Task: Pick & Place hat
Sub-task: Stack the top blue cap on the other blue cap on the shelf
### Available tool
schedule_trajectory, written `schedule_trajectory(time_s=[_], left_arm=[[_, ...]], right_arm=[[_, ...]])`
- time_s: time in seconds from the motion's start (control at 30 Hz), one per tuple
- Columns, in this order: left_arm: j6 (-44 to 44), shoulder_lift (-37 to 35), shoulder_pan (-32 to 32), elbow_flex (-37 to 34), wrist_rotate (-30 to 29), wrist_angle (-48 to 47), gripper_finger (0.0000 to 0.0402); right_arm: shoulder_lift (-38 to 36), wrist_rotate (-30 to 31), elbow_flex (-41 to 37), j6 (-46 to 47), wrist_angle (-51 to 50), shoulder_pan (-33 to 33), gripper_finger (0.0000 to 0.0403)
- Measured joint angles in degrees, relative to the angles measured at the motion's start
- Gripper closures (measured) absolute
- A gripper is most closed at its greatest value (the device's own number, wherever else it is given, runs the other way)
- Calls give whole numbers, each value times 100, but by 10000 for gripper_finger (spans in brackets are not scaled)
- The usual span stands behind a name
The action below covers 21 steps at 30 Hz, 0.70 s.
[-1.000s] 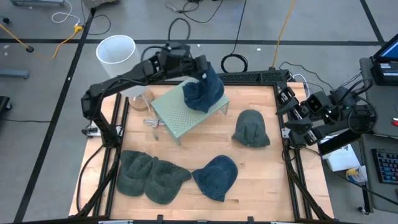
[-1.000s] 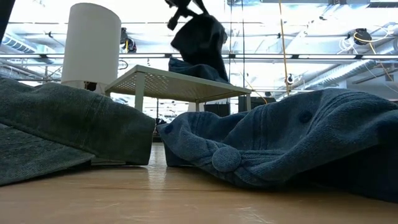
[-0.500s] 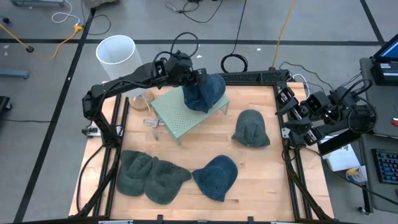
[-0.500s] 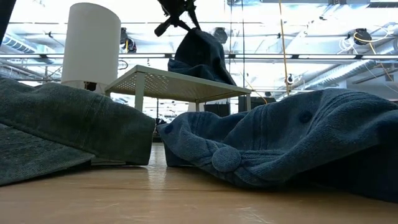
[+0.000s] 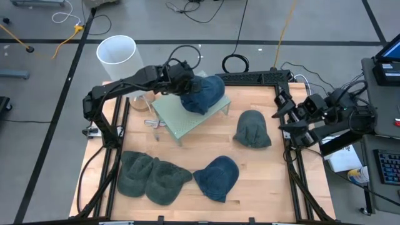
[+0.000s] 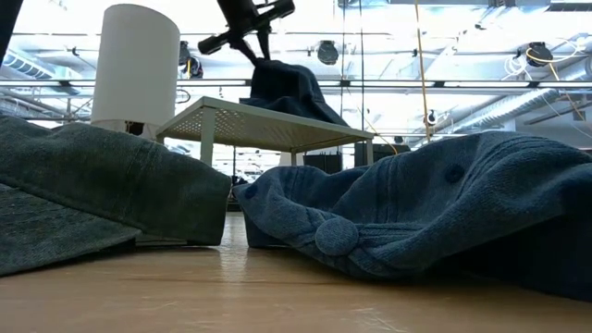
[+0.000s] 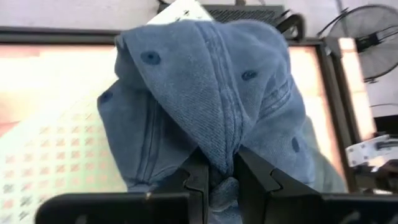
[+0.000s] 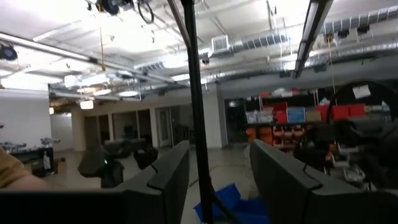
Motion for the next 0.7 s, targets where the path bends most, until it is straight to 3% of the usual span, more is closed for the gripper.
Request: schedule_trajectory(time_s=[0.2, 0.47, 0.7], left_arm=[[-89, 52, -34, -11, -43, -93, 343], [10, -4, 35, -15, -61, 45, 182], [-111, -244, 143, -15, 87, 69, 77]], right_arm=[[118, -11, 0, 0, -125, 1, 243], [151, -115, 0, -20, -163, 1, 243], [142, -335, 0, -142, -166, 0, 243]])
